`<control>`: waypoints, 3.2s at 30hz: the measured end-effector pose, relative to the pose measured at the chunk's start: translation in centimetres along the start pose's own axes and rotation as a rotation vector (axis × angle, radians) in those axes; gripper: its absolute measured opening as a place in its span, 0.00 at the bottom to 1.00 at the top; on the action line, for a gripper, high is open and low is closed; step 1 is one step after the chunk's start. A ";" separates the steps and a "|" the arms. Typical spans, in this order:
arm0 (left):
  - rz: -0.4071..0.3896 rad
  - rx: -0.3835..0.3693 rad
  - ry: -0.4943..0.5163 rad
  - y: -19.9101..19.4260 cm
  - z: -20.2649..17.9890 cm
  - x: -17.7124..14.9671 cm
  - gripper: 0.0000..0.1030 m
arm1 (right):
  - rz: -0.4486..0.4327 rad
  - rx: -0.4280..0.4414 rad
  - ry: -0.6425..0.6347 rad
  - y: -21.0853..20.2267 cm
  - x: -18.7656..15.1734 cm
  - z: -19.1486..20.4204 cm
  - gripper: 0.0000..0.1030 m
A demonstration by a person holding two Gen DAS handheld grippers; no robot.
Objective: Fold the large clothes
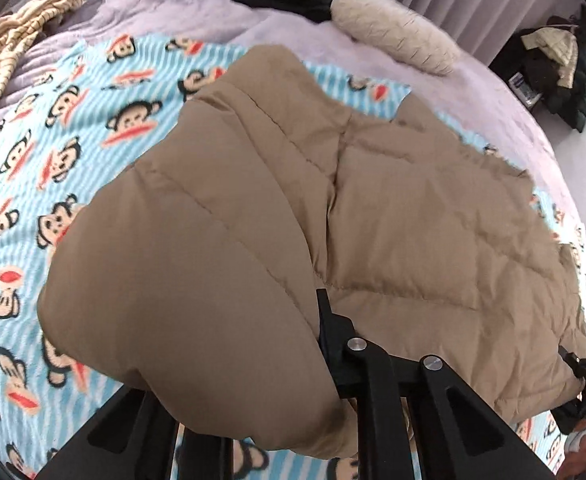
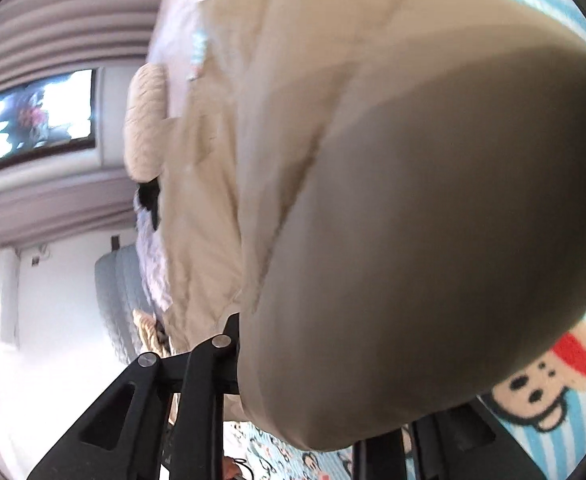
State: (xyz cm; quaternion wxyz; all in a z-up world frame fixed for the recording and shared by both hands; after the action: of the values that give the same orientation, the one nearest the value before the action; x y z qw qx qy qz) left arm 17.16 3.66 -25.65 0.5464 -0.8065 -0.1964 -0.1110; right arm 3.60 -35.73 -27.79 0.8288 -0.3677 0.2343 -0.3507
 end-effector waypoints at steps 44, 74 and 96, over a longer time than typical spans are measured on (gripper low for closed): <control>0.091 0.065 0.103 -20.6 13.7 -18.5 0.24 | -0.240 -0.629 -0.282 -12.8 -14.0 -5.1 0.22; 0.163 0.164 0.227 -5.7 12.9 -10.0 0.24 | -0.183 -0.902 -0.459 -8.3 -13.4 -8.9 0.22; 0.110 0.222 0.116 -16.3 8.7 -14.3 0.99 | 0.047 -0.629 -0.701 -4.1 -17.8 2.6 0.53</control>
State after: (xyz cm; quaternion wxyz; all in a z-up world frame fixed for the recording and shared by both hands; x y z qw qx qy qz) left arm -3.15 14.21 -20.96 0.6480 -0.7430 -0.1308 -0.1050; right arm -7.85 -23.18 -20.72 0.7142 -0.6916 0.0436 -0.0985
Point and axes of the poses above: each gripper's, at about its wrist camera, not at the fingertips, and y roughly the way its jaws point, z to its left, x to its top, the point moved 8 cm from there along y, roughly the way its jaws point, and after that the axes turned 11 degrees about -x, right-handed, at the moved point
